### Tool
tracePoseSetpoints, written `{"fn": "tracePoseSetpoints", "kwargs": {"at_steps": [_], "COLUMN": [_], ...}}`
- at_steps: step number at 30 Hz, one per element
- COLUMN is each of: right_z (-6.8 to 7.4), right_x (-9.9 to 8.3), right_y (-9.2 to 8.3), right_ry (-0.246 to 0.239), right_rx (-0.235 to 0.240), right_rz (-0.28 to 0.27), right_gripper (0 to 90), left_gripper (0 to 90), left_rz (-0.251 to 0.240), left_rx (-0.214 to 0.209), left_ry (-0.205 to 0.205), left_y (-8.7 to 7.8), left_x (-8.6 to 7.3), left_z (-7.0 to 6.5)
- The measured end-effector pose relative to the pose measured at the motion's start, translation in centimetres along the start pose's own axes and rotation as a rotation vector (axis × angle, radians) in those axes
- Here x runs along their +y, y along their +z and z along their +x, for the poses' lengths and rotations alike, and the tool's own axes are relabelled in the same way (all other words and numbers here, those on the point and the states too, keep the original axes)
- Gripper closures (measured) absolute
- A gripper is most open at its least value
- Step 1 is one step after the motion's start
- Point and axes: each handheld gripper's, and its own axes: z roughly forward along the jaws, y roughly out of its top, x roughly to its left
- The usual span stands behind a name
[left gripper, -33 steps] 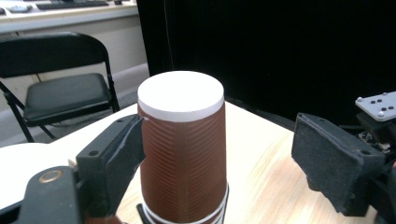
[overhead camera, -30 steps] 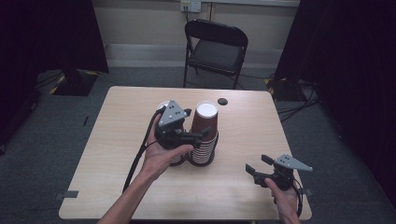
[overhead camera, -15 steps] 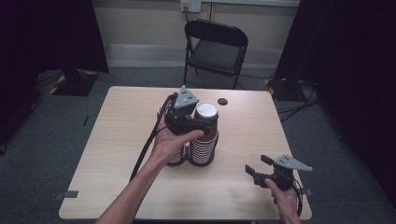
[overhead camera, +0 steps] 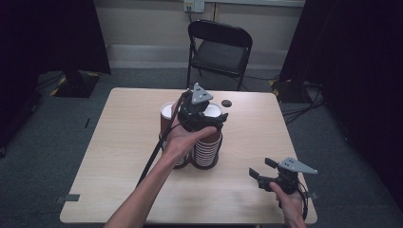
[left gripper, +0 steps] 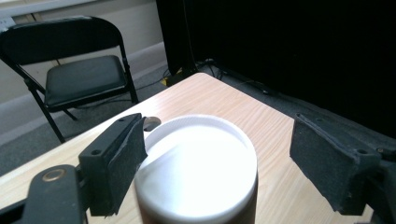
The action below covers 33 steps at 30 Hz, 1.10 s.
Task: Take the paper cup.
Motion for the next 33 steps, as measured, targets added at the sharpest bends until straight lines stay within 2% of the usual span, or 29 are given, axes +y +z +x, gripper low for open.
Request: {"fn": "tracePoseSetpoints", "kwargs": {"at_steps": [2,4,6,7,9,12,14,16,18,20,22,28,31,33], "right_z": [0.0,0.1,0.0,0.0,-0.1,-0.1,-0.1,0.0,-0.1,-0.1,-0.1,-0.1,-0.1,-0.1], "right_x": [0.0,0.0,0.0,0.0,-0.1,-0.1,0.0,0.0,0.0,0.0,0.0,-0.1,-0.1,-0.1], "right_y": [0.0,-0.1,-0.1,-0.2,-0.2,-0.2,-0.2,-0.2,-0.1,-0.1,-0.2,-0.2,-0.2,-0.1], "right_ry": [0.000,-0.003,-0.004,0.002,-0.002,-0.002,-0.001,0.002,0.003,0.003,0.002,0.011,0.011,0.015], "right_rx": [0.002,0.003,0.004,0.003,0.003,0.002,0.002,0.001,0.000,0.001,0.001,0.012,0.013,0.011], "right_rz": [-0.001,-0.002,-0.004,-0.001,-0.005,-0.004,-0.005,-0.001,-0.001,0.000,-0.001,0.001,0.001,0.004], "right_gripper": [17.3,17.3,17.3,17.3,17.3,17.3,17.3,17.3,17.3,17.3,17.3,17.2,17.2,17.1], "left_gripper": [18.0,17.9,17.9,17.9,17.3,17.1,17.2,18.7,18.7,18.7,18.9,19.0,20.1,19.9], "left_rz": [-0.003,-0.004,0.000,-0.001,-0.004,-0.017,-0.004,0.011,0.028,0.046,0.053,0.119,0.130,0.130], "left_rx": [0.029,0.033,0.033,0.043,0.031,0.065,0.056,0.065,0.048,0.060,0.044,0.021,0.010,0.010], "left_ry": [0.030,0.012,0.027,0.021,0.000,-0.001,-0.005,-0.009,-0.022,-0.006,-0.022,-0.036,-0.052,-0.044], "left_y": [0.3,0.4,0.4,0.3,0.2,0.0,0.3,0.6,0.8,1.1,1.3,2.4,2.7,2.6], "left_x": [0.1,0.1,0.2,0.1,0.1,-0.2,-0.4,-0.6,-0.8,-0.9,-1.0,-1.5,-1.9,-2.0], "left_z": [-0.3,-0.1,-0.1,0.0,0.2,0.4,0.5,0.7,0.8,0.9,1.0,1.3,1.3,1.3]}}
